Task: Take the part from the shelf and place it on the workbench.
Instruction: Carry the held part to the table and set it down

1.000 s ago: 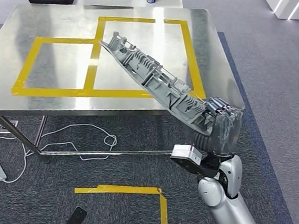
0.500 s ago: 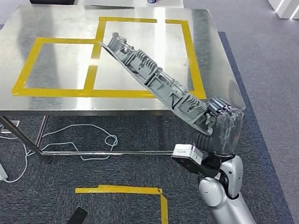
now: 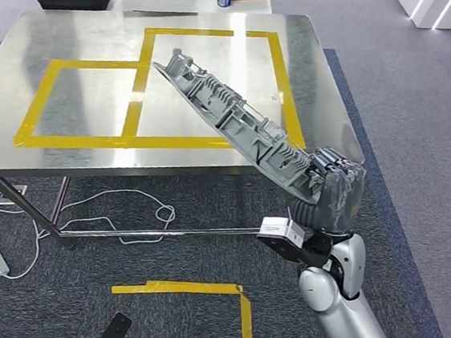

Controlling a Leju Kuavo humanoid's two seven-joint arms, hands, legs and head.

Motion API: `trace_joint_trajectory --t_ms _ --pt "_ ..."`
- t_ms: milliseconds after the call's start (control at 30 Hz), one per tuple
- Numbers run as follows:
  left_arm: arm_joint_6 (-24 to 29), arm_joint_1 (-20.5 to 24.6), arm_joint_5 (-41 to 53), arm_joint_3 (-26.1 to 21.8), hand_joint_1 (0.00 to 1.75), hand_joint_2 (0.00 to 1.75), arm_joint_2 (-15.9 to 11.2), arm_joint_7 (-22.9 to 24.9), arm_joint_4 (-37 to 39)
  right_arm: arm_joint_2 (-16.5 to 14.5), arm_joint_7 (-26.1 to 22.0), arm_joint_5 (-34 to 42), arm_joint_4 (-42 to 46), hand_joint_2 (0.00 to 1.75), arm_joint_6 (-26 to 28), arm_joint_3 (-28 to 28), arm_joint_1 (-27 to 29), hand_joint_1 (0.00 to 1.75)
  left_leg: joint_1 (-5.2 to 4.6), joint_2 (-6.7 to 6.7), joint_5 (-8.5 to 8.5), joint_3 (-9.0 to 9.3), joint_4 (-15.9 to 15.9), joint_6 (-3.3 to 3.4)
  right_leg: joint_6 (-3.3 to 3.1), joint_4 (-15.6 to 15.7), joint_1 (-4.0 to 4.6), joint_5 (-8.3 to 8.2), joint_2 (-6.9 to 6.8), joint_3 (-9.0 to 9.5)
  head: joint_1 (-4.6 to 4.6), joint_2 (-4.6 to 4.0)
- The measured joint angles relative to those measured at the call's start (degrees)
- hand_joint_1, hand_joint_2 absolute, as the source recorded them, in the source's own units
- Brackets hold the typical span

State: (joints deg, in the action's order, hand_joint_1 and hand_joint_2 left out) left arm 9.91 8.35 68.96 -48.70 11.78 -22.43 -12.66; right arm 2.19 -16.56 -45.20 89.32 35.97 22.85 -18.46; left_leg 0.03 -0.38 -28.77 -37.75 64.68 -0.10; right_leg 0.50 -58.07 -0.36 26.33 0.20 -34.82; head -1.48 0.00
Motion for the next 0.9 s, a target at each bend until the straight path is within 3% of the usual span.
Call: trace_joint_trajectory --t_ms 33,67,133,200,267,300,333,367,433,500,600,667,800,833,867,900 --pt "0.0 0.0 0.0 0.0 0.0 1.75 0.0 0.0 0.0 0.0 0.0 0.0 0.0 1.75 0.0 0.0 0.1 1.75 -0.07 -0.01 1.84 1.69 -3.6 0.38 0.31 0.0 0.08 -0.01 0.04 -0.04 -0.02 0.0" --pt "0.1 0.0 0.0 0.0 0.0 1.75 0.0 0.0 0.0 0.0 0.0 0.0 0.0 1.75 0.0 0.1 0.1 1.75 -0.14 -0.02 2.45 2.85 -6.1 0.8 0.72 0.0 0.16 -0.02 0.03 -0.09 -0.04 0.0" --pt "0.1 -0.1 0.0 0.0 0.0 1.75 0.0 0.0 0.0 0.0 0.0 0.0 0.0 1.75 0.0 0.1 0.1 1.75 0.0 0.0 2.68 2.98 -6.4 1.44 1.3 -0.8 0.04 0.65 -0.03 -0.57 -0.09 0.0" --pt "0.1 0.0 0.0 0.0 0.0 1.75 0.0 0.0 0.0 0.0 0.0 0.0 0.0 1.75 0.0 0.1 0.0 1.75 0.14 0.04 2.82 3.15 -6.6 2.02 1.76 -5.3 -0.08 3.31 -0.04 -2.78 -0.27 0.0" --pt "0.1 0.0 0.0 0.0 0.0 1.75 0.0 0.0 0.0 0.0 0.0 0.0 0.0 1.75 0.1 0.2 0.2 1.75 0.04 0.06 2.77 3.15 -6.6 2.28 2.02 -12.8 -0.13 6.57 -0.05 -6.32 -0.37 0.0" --pt "0.1 -0.1 0.0 0.0 0.0 1.75 0.0 0.0 0.0 0.0 0.0 0.0 0.0 1.75 0.1 0.2 0.3 1.75 -0.01 0.06 2.74 3.15 -6.6 2.33 2.08 -15.4 -0.15 7.24 -0.05 -7.6 -0.35 0.0" --pt "0.1 -0.1 0.0 0.0 0.0 1.75 0.0 0.0 0.0 0.0 0.0 0.0 0.0 1.75 0.1 0.2 0.5 1.75 -0.05 0.05 2.73 3.17 -6.6 2.34 2.1 -16.0 -0.16 6.89 -0.05 -7.98 -0.37 0.0" --pt "0.1 -0.1 0.0 0.0 0.0 1.75 0.0 0.0 0.0 0.0 0.0 0.0 0.0 1.75 0.1 0.2 0.5 1.75 -0.07 0.02 2.71 3.21 -6.5 2.32 2.05 -14.3 -0.17 5.5 -0.06 -7.21 -0.36 0.0" --pt "0.1 -0.1 0.0 0.0 0.0 1.75 0.0 0.0 0.0 0.0 0.0 0.0 0.0 1.75 0.1 0.2 0.5 1.75 -0.1 -0.05 2.58 3.34 -6.5 2.14 1.79 -6.7 -0.15 1.85 -0.12 -3.41 -0.36 0.0" --pt "0.1 -0.1 0.0 0.0 0.0 1.75 0.0 0.0 0.0 0.0 0.0 0.0 0.0 1.75 0.1 0.2 0.4 1.75 -0.31 -0.06 2.47 3.25 -6.3 1.75 1.44 -1.0 -0.03 0.32 -0.14 -0.33 -0.31 0.0" --pt "0.1 -0.1 0.0 0.0 0.0 1.75 0.0 0.0 0.0 0.0 0.0 0.0 0.0 1.75 0.1 0.2 0.5 1.75 -0.36 -0.03 2.47 3.09 -6.3 1.02 0.73 0.1 0.09 0.31 -0.04 0.32 -0.25 0.0" --pt "0.1 -0.1 0.0 0.0 0.0 1.75 0.0 0.0 0.0 0.0 0.0 0.0 0.0 1.75 0.1 0.2 0.5 1.75 -0.23 -0.01 1.16 2.52 -4.8 0.45 0.1 0.4 -0.07 0.11 -0.09 0.47 -0.12 0.0" --pt "0.1 -0.2 0.0 0.0 0.0 1.75 0.0 0.0 0.0 0.0 0.0 0.0 0.0 1.75 0.1 0.2 0.6 1.75 0.11 0.02 -4.76 -3.22 7.8 -0.41 -0.46 0.5 -0.15 0.14 -0.17 0.63 0.03 0.0" --pt "0.1 -0.3 0.0 0.0 0.0 1.75 0.0 0.0 0.0 0.0 0.0 0.0 0.0 1.75 0.1 0.2 0.7 1.75 0.17 0.02 -4.71 -4.02 9.2 -0.5 -0.48 0.5 -0.15 0.17 -0.15 0.65 0.04 0.0" --pt "0.1 -0.4 0.0 0.0 0.0 1.75 -0.1 0.0 0.0 0.0 0.0 0.0 0.0 1.75 0.1 0.2 0.8 1.75 0.24 0.03 -3.57 -3.82 8.6 -0.52 -0.47 0.4 -0.15 0.19 -0.1 0.7 0.05 0.0" --pt "0.1 -0.4 0.0 0.0 0.0 1.75 -0.1 0.0 0.0 0.0 0.0 0.0 0.0 1.75 0.1 0.2 0.8 1.75 0.32 0.03 -1.59 -2.6 5.9 -0.47 -0.41 0.4 -0.16 0.24 -0.05 0.79 0.04 0.0"
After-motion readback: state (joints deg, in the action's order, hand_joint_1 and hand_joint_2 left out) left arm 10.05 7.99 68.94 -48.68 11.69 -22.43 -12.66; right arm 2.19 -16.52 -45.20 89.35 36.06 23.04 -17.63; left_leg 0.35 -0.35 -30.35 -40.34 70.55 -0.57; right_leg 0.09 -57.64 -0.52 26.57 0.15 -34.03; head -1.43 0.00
